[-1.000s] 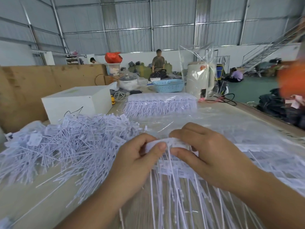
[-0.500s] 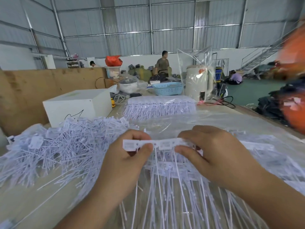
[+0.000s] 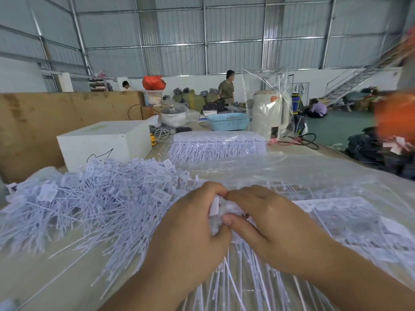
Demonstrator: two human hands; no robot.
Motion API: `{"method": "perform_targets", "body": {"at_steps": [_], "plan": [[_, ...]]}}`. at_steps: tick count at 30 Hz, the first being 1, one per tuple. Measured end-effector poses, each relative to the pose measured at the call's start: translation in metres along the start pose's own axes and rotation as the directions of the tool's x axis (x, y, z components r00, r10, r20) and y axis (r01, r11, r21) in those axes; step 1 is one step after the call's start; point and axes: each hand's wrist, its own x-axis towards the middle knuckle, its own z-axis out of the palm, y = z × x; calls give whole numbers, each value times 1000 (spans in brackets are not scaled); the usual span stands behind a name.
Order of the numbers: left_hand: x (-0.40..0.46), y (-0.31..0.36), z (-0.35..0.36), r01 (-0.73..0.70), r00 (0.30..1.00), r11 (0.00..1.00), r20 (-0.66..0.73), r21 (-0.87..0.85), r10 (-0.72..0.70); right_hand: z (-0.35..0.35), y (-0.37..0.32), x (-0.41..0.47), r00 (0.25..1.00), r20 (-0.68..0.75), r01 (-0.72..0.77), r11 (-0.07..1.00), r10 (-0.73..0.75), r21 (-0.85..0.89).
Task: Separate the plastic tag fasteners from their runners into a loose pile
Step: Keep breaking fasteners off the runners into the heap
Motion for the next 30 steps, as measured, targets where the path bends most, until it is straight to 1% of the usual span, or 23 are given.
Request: {"method": "perform_targets", "body": {"at_steps": [3, 6, 8, 10, 13, 16, 18, 20, 22, 24, 26, 28, 30], "plan": [[3, -2, -7, 47, 996, 999, -69, -10, -47, -6, 3, -3, 997, 26, -75, 997, 75, 5], [6, -8, -13, 132, 976, 983, -156, -126, -151, -19, 15, -9, 985, 106, -129, 990, 134, -53], [8, -13, -15, 196, 954, 950, -177, -242, -242, -26, 22, -9, 978, 73, -193, 980, 195, -42], [9, -18, -14, 225, 946, 935, -167, -274, -277, -29, 24, -8, 974, 26, -226, 973, 227, -53], [6, -20, -9, 227, 966, 950, -74, -216, -248, -28, 21, -4, 978, 3, -204, 964, 207, -168], [2, -20, -1, 167, 986, 983, 37, -78, -165, -24, 21, -4, 989, -25, -146, 965, 143, -218], [1, -20, 4, 116, 990, 993, 86, 3, -116, -22, 19, -5, 993, -57, -113, 959, 102, -261], [-1, -19, 8, 98, 987, 994, 121, 44, -103, -18, 14, -4, 994, -69, -106, 956, 90, -273], [-2, -18, 13, 81, 986, 994, 137, 68, -90, -15, 9, -3, 993, -82, -100, 964, 82, -248], [0, -13, 18, 54, 989, 998, 136, 39, -59, -11, 3, -1, 994, -82, -88, 975, 72, -202], [3, -6, 23, 46, 991, 996, 126, -79, -36, -8, -4, 1, 996, -61, -79, 985, 71, -150], [5, -3, 25, 81, 994, 977, 87, -197, -65, -8, -6, 3, 996, -58, -77, 991, 71, -106], [7, -5, 23, 94, 996, 969, 26, -230, -90, -10, -6, 3, 994, -62, -91, 995, 88, -47]]}}
